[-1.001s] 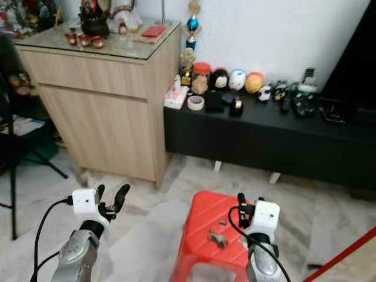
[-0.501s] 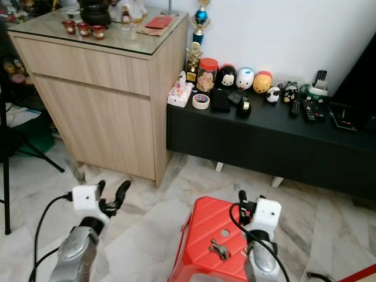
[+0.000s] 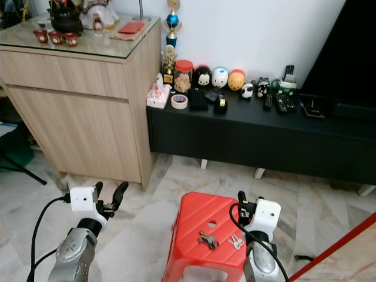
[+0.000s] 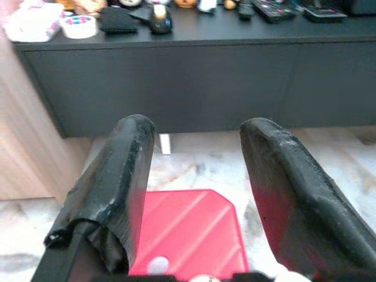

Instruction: Hang keys on a hook

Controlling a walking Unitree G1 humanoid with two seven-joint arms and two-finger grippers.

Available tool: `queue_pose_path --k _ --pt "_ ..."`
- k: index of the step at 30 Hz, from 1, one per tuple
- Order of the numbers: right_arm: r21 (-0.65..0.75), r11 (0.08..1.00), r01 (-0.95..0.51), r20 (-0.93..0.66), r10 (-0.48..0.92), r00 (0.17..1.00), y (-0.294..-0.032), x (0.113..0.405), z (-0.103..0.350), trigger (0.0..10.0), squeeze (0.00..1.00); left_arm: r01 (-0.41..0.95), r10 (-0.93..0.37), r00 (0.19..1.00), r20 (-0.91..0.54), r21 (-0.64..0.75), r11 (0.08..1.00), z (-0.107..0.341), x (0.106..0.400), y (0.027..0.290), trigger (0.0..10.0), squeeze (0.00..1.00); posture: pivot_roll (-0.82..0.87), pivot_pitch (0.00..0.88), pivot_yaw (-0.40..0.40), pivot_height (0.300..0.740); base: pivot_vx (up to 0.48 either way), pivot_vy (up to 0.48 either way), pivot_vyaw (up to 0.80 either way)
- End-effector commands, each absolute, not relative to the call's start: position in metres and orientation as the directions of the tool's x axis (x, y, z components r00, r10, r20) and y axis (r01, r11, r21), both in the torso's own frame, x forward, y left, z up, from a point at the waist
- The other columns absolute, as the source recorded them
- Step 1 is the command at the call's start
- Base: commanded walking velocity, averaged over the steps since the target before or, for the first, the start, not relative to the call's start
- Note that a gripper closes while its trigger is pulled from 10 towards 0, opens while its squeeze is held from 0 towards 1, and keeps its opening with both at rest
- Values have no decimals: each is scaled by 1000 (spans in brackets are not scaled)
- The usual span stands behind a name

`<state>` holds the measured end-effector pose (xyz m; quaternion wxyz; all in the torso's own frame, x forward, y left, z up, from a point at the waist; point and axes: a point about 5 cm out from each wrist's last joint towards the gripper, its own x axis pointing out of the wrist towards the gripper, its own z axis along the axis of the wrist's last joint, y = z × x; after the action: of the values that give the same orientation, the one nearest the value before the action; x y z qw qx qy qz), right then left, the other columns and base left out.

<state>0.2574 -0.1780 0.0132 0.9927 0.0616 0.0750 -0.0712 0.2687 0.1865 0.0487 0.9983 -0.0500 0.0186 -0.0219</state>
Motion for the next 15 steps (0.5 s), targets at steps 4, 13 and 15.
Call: queue_pose_path --k 4,13,15 --pt "116 982 152 -140 -136 981 -179 260 17 10000 0 39 -43 999 -31 -99 994 51 269 188 10000 0 38 0 -92 740 0 0 0" --pt "126 980 156 -157 -136 978 -179 259 15 10000 0 33 -37 999 -30 -105 994 51 269 188 10000 0 38 0 -92 740 0 0 -46" --pt "127 980 155 -159 -134 978 -179 259 15 10000 0 32 -35 999 -29 -105 994 51 269 188 10000 0 38 0 -92 740 0 0 -619"
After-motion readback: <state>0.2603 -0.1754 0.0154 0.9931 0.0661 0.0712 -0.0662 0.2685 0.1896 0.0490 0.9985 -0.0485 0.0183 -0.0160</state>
